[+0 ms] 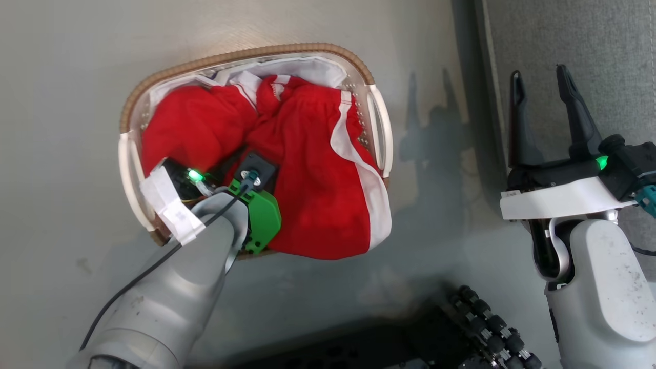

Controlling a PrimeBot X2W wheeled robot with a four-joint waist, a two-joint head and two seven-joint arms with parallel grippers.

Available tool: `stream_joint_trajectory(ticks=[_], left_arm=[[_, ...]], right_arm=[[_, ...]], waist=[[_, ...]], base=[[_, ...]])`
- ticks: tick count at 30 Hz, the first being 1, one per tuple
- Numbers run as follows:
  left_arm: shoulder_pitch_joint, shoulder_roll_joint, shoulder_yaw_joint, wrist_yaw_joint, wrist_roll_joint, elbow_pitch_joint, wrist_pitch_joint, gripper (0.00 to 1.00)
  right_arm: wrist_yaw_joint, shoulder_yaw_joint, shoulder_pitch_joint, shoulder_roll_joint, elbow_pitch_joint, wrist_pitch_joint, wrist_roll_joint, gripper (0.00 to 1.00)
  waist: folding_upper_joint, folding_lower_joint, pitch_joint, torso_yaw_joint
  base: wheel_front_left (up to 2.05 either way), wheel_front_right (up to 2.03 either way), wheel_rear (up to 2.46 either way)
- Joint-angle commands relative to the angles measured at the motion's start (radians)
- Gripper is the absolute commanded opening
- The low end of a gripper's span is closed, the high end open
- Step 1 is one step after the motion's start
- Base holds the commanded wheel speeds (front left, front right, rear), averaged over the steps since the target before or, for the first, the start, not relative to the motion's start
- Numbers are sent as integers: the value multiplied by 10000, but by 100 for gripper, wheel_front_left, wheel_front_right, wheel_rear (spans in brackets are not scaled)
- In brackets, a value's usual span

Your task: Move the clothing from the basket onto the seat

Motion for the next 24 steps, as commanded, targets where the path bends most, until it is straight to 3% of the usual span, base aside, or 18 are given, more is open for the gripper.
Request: stream_joint_trajectory(ticks=[1, 4, 9, 16, 17, 18, 19, 20, 22, 24], left_arm=[[-208, 79, 92, 241, -57, 124, -88, 100], [-386, 74, 121, 596, -136, 317, -260, 100], [-566, 74, 97, 831, -234, 665, -335, 100], [-428, 73, -233, 230, -499, 645, -302, 98], [-392, 73, -291, 191, -531, 573, -303, 84], [-346, 73, -372, 124, -557, 489, -301, 58], [-309, 71, -452, 110, -583, 432, -290, 45], [-267, 73, -549, 62, -641, 318, -278, 39], [-228, 71, -681, 71, -747, 152, -241, 3], [-182, 74, -828, 106, -860, 34, -209, 0]], right_arm=[[-6, -5, -156, -26, 0, -46, 92, 100], [-6, -1, -180, -27, 44, -46, 148, 100], [-7, 98, -203, -29, 93, -46, 237, 100], [-7, 225, -239, -27, 152, -46, 321, 100], [-7, 229, -241, -27, 169, -46, 326, 100], [-7, 235, -252, -27, 186, -46, 336, 100], [-7, 239, -262, -27, 195, -46, 343, 100], [-7, 247, -272, -27, 206, -46, 346, 100], [-7, 268, -284, -27, 235, -46, 354, 100], [-7, 292, -279, -27, 274, -46, 359, 100]], waist=[[-1, -1, 209, -191], [-1, -1, 245, -197], [-1, -1, 306, -222], [-1, -1, 356, -289], [-1, -1, 347, -292], [-1, -1, 332, -299], [-1, -1, 314, -302], [-1, -1, 289, -305], [-1, -1, 238, -306], [-1, -1, 159, -306]], base=[[0, 0, 0], [0, 0, 0], [0, 0, 0], [0, 0, 0], [0, 0, 0], [0, 0, 0], [0, 0, 0], [0, 0, 0], [0, 0, 0], [0, 0, 0]])
